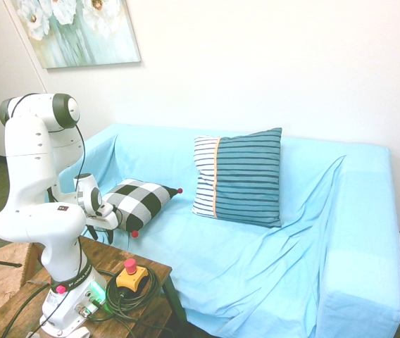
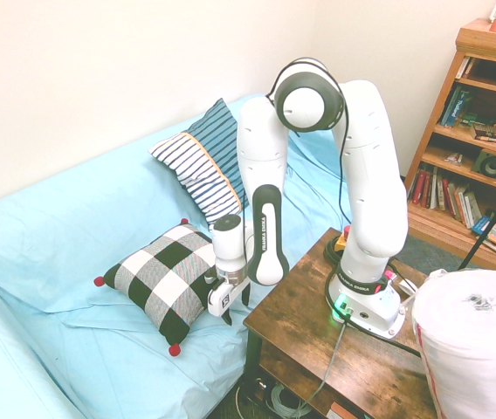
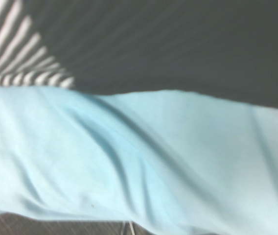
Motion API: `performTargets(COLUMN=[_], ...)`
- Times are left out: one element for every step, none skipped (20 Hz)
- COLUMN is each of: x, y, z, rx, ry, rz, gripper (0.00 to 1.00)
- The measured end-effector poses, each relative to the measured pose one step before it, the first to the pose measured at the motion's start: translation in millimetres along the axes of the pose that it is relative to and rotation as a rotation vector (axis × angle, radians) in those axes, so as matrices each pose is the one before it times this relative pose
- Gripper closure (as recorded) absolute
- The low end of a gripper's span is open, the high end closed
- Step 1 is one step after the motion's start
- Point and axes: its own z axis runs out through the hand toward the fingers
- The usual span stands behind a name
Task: Stand the pillow up
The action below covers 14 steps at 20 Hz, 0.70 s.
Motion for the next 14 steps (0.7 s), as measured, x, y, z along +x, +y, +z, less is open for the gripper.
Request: performTargets(x=[1.71, 2.33, 2.15, 1.62, 1.28, 1.21, 0.35, 0.3, 1.11, 2.39, 3.37, 4.54, 6.09, 6.89], y=[-1.43, -2.22, -3.08, -4.86, -5.01, -4.93, -5.24, -5.52, -6.49, -6.44, -6.0, -6.09, -6.32, -6.12], z=[1.69, 0.96, 0.73, 0.06, -0.21, -0.71, -0.98, -1.18, -1.87, -2.25, -2.45, -3.39, -4.76, -6.28], rx=[0.00502, 0.00601, 0.00601, 0.00585, 0.00568, 0.00609, 0.00586, 0.00643, 0.00897, 0.00872, 0.0058, 0.00299, 0.00443, 0.00382], ry=[0.01032, 0.01157, 0.01031, 0.00868, 0.00837, 0.00906, 0.01229, 0.01539, 0.01759, 0.01776, 0.01459, 0.01147, 0.01208, 0.01147], rz=[-0.00307, -0.00233, -0.00255, -0.00363, 0.00593, 0.00507, 0.00223, 0.00335, 0.00362, 0.00308, 0.00226, 0.00151, 0.00039, 0.00199], gripper=[0.0, 0.0, 0.0, 0.0, 0.0, 0.0, 0.0, 0.0, 0.0, 0.0, 0.0, 0.0, 0.0, 0.0])
